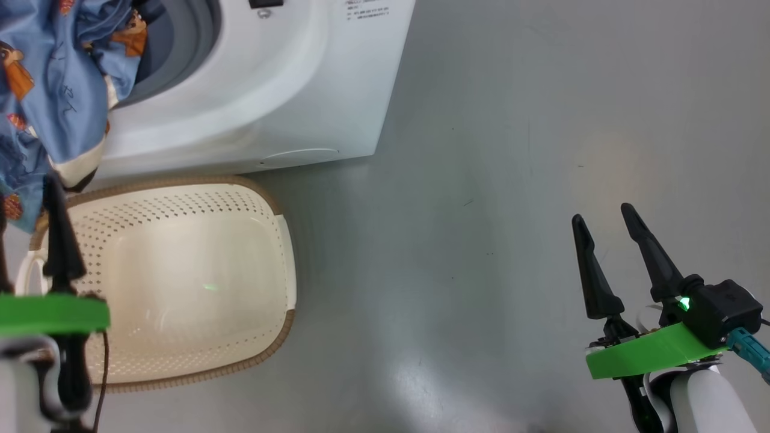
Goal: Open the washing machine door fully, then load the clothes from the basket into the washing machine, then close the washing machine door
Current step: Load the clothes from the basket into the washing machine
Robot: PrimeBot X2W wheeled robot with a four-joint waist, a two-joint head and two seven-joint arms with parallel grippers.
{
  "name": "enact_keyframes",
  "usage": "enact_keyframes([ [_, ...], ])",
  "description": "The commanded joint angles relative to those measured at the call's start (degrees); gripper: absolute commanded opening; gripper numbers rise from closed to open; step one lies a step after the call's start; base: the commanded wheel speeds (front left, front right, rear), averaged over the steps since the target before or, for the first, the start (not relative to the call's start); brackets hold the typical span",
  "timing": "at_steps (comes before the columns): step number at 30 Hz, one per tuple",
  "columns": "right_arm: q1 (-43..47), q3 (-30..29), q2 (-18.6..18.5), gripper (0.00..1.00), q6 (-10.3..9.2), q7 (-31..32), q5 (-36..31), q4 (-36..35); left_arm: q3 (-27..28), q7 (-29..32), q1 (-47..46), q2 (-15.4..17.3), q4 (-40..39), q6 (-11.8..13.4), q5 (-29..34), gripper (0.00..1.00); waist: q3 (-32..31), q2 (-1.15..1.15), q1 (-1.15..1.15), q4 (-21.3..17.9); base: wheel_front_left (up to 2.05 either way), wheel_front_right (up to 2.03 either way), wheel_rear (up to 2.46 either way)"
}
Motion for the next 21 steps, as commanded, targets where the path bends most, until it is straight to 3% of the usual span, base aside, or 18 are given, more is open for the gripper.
enact_keyframes([
  [1, 0.0, 1.09, -0.58, 1.0, 0.09, -0.27, -0.17, -1.27, 2.77, -0.3, 2.92, 1.44, -2.93, -0.09, 0.51, 1.0, -0.07, 0.0, 0.0, -0.11, 0.0, 0.0, 0.0],
  [11, 0.67, 0.87, -0.78, 1.0, 0.09, -0.27, 0.02, -1.09, 6.54, -0.3, 14.01, -2.69, -12.07, -0.09, 2.07, 1.0, -0.89, 0.0, 0.0, -0.42, 0.0, 0.0, 0.0],
  [21, 0.96, 0.61, -0.92, 1.0, 0.09, -0.27, 0.07, -1.18, 5.74, -0.3, 13.63, -2.41, -12.87, -0.09, 1.82, 1.0, -0.67, 0.0, 0.0, 0.01, 0.0, 0.0, 0.0],
])
